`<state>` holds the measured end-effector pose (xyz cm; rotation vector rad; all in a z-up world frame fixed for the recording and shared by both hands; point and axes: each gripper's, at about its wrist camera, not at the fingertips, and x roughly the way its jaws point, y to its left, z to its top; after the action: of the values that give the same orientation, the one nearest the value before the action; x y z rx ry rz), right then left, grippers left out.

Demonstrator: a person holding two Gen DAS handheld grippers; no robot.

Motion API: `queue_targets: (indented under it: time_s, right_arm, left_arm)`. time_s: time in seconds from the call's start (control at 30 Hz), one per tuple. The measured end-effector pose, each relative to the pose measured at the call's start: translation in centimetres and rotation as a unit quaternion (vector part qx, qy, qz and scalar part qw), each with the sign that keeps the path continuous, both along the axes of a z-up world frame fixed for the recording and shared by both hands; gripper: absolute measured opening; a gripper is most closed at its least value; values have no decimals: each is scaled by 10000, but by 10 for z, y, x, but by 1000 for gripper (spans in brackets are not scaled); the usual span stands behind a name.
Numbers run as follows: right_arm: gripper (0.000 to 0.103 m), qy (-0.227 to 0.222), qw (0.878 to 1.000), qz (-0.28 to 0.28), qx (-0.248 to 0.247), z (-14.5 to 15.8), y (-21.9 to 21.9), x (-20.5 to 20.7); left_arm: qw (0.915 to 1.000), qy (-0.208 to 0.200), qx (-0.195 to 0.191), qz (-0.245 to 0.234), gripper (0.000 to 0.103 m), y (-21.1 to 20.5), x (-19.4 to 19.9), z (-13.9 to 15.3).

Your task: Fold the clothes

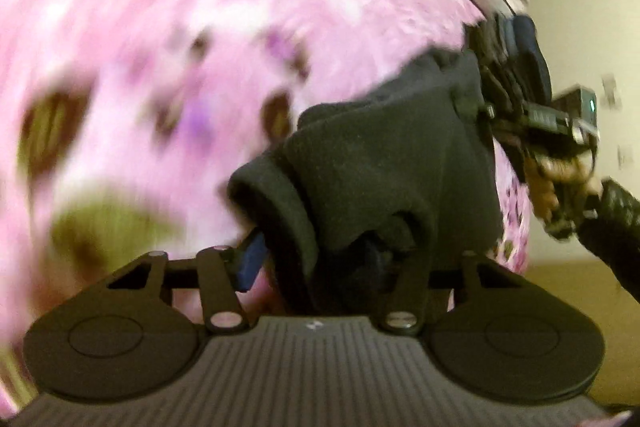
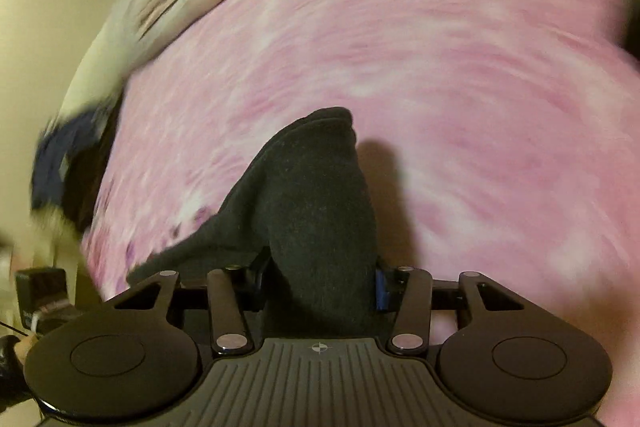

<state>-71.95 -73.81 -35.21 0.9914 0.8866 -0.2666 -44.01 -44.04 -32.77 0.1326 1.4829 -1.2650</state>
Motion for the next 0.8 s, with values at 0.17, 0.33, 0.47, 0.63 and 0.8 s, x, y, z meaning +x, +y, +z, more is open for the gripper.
queue_targets:
  time_s: [0.17,0.33,0.47,0.63,0.8]
  right_arm:
    - [47,34,9845,-1742,178,1,34,-92]
    - [59,51,9756,-2192,122,13,51,-109]
    - [80,224,9752,-2156,-441,34,46,-95]
    - [80,576,9781,-1858,-746,38,34,-70]
    - [79,923,9789,-1579,-915,30,26,-50]
  left_arm:
    - [9897,-474,-223,-1335,45,-108,22,21]
    - [9758,-951,-228,-1954,53,-139,7,46]
    - [9780,-1100,-12,-1773,53,-127,-7,55]
    - [9741,-1434,403,-1703,50,-115,-30,54]
    - [9753,-1512,558,-1513,50,-109,-37,45]
